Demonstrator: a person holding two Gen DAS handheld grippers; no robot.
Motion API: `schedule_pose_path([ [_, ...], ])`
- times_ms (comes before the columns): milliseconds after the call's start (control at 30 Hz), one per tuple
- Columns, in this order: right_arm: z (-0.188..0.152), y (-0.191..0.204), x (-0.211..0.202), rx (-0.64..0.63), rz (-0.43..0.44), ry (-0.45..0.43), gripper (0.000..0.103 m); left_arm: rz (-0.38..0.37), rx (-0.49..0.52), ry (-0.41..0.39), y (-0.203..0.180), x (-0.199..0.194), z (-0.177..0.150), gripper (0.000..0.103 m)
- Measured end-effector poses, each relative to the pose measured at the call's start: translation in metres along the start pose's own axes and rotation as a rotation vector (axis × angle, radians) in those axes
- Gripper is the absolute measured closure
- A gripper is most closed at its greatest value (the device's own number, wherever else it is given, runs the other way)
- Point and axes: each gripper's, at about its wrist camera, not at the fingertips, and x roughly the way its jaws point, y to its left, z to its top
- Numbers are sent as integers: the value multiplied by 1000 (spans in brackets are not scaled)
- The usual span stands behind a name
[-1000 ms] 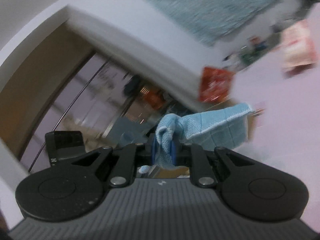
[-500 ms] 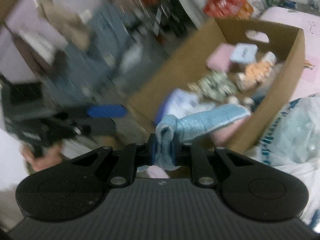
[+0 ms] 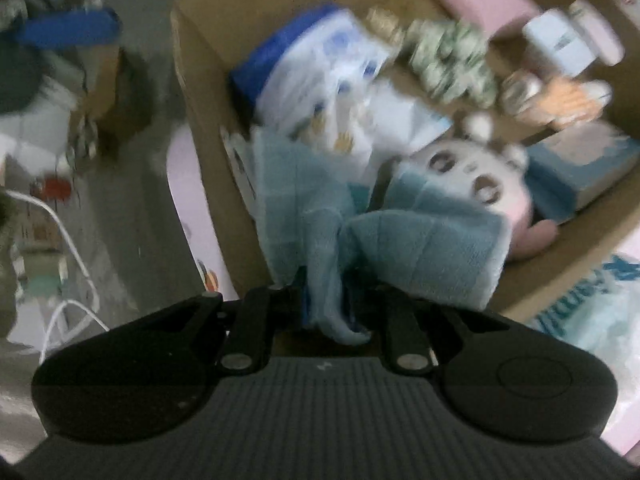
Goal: Organize soft objects
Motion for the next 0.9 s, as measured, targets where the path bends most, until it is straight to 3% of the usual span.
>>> schedule_pose_path([
  [67,2,-7,6,29,14,13,85,19,1,-3,3,0,-3,21],
  [167,1,-14,0,75,48,-11,77,60,6,-17,7,-4,-6,15],
  [200,-1,-13,-5,75,45,-29,71,80,10,-27,8,-5,-7,14],
  [267,-9,-11,-24,72,49,-81,42,117,22,-51,10,-9,-9,9],
  [300,-13,-11,-32,69,46,-112,38,138,33,-66,10,-12,-11,8],
  [367,-27,-9,-55,61,59,-191,28,172,57,-86,9,-17,-14,4],
  [433,-42,-11,-77,93,72,-280,26,220,84,-102,6,-21,-17,1],
  [533,-78,-9,-113,134,89,-511,21,288,131,-130,-2,-25,-24,0],
  [600,-107,-2,-128,164,33,-677,16,311,160,-135,-8,-27,-28,0],
  [700,-151,19,-132,192,-151,-892,5,315,178,-130,-15,-30,-34,0],
  [800,-187,39,-120,222,-295,-998,1,341,200,-135,-24,-35,-40,0],
  [900,-218,50,-104,297,-321,-1040,1,399,263,-151,-41,-34,-50,0],
])
